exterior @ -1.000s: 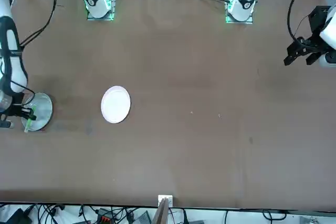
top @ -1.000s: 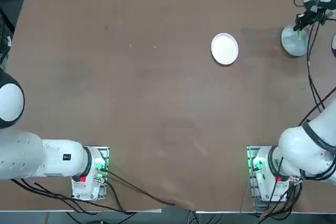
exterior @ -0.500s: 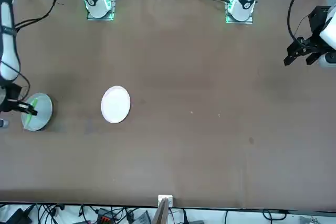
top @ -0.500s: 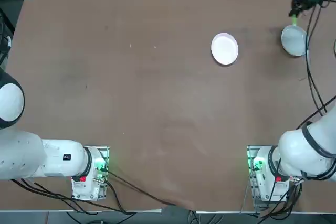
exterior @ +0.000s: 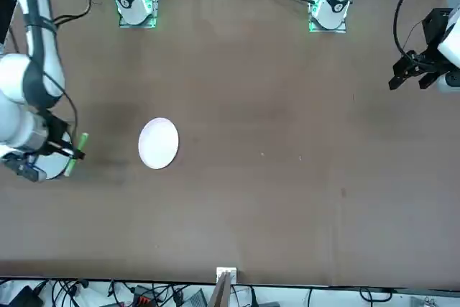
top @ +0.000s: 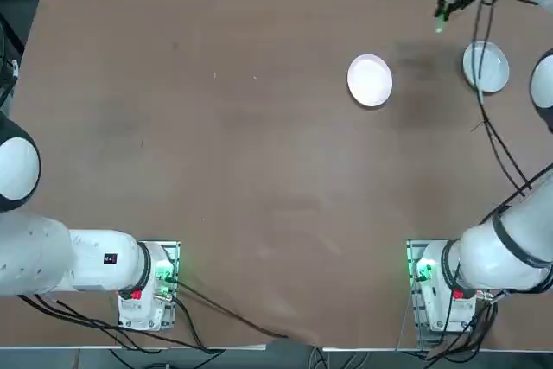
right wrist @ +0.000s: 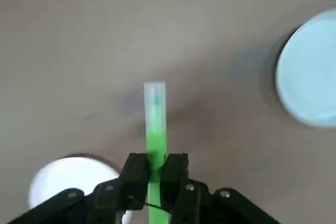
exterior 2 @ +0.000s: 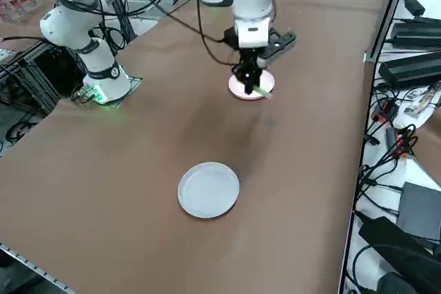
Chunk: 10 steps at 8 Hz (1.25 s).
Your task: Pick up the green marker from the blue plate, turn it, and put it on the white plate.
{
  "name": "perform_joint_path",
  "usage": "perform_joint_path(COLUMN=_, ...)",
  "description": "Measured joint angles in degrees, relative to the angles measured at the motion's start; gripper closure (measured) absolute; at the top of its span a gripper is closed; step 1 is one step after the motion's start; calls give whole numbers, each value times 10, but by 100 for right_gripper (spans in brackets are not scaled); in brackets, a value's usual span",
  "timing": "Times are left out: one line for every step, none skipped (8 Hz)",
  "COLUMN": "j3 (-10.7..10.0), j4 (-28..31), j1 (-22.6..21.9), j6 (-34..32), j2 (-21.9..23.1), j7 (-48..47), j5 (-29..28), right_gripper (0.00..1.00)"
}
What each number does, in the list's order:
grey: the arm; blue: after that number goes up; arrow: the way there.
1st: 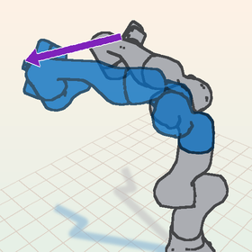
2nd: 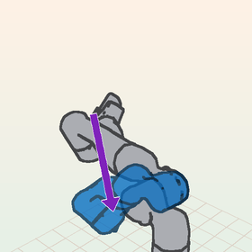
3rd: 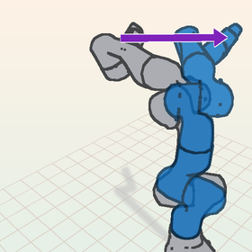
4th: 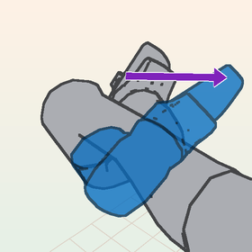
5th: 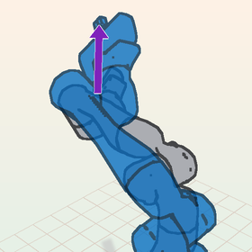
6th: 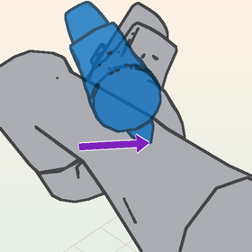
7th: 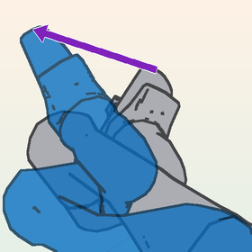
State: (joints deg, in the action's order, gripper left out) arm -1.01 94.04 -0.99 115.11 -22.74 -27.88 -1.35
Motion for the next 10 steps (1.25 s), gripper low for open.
perform_joint_path(j3=0, j4=3, j1=-35, j6=1, j2=-2, j7=-79, j5=0, right_gripper=84)
perform_joint_path(j3=1, j4=6, j1=-68, j6=5, j2=-6, j7=-148, j5=0, right_gripper=84)
perform_joint_path(j3=1, j4=7, j1=-93, j6=11, j2=-12, j7=-209, j5=0, right_gripper=84)
perform_joint_path(j3=0, j4=7, j1=-108, j6=17, j2=-20, j7=-268, j5=0, right_gripper=84)
perform_joint_path(j3=0, j4=8, j1=-115, j6=22, j2=-29, j7=-325, j5=0, right_gripper=84)
perform_joint_path(j3=0, j4=9, j1=-118, j6=24, j2=-38, j7=-378, j5=0, right_gripper=84)
perform_joint_path(j3=0, j4=10, j1=-120, j6=26, j2=-47, j7=-432, j5=0, right_gripper=84)
perform_joint_path(j3=0, j4=11, j1=-122, j6=29, j2=-54, j7=-487, j5=0, right_gripper=84)
perform_joint_path(j3=0, j4=11, j1=-125, j6=31, j2=-60, j7=-536, j5=0, right_gripper=84)
perform_joint_path(j3=0, j4=12, j1=-132, j6=31, j2=-66, j7=-572, j5=0, right_gripper=84)
